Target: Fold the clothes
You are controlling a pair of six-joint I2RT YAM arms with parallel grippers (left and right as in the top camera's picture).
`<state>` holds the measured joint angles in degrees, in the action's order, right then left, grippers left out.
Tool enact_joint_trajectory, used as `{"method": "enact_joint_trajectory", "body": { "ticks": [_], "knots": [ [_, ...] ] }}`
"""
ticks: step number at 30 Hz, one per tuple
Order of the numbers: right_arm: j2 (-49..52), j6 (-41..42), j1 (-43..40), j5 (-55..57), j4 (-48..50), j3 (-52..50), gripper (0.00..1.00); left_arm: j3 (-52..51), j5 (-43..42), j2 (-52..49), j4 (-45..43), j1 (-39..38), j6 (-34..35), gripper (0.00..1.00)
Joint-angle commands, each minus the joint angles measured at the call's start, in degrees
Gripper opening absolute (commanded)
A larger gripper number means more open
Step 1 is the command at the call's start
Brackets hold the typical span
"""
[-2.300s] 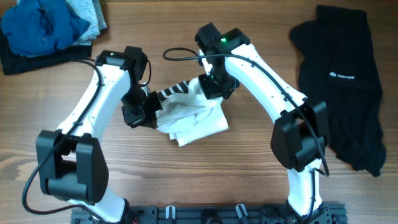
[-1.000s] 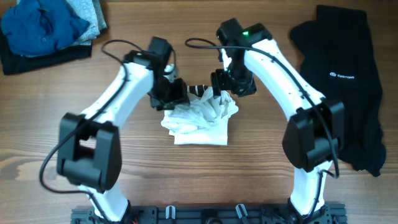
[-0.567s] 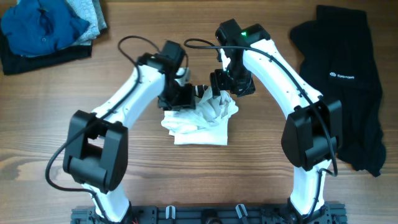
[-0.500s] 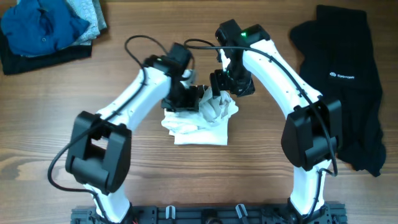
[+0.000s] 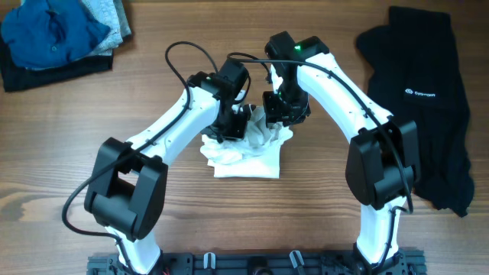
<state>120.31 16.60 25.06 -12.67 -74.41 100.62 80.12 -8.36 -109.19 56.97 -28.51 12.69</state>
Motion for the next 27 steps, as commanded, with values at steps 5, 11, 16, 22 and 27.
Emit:
{"method": "enact_joint_trajectory", "body": {
  "ticks": [5,11,16,22,27],
  "knots": [
    [0.46,0.07,0.48,-1.79,0.22,-0.31,0.46,0.92,1.27,0.83,5.14,2.05,2.19,0.04],
    [0.46,0.11,0.48,-1.84,-1.31,-0.31,0.47,0.92,1.86,1.51,11.85,2.05,4.55,0.04],
    [0.46,0.15,0.50,-2.93,-2.27,-0.31,0.46,0.92,1.81,1.53,16.02,2.05,5.88,0.04],
    [0.46,0.13,0.50,-3.96,-1.66,-0.31,0.52,0.92,1.86,1.53,17.55,2.05,5.99,0.20],
    [0.46,0.00,0.52,-5.22,-1.18,-0.31,0.68,2.12,1.84,1.68,16.98,2.05,6.54,0.25]
  ]
}}
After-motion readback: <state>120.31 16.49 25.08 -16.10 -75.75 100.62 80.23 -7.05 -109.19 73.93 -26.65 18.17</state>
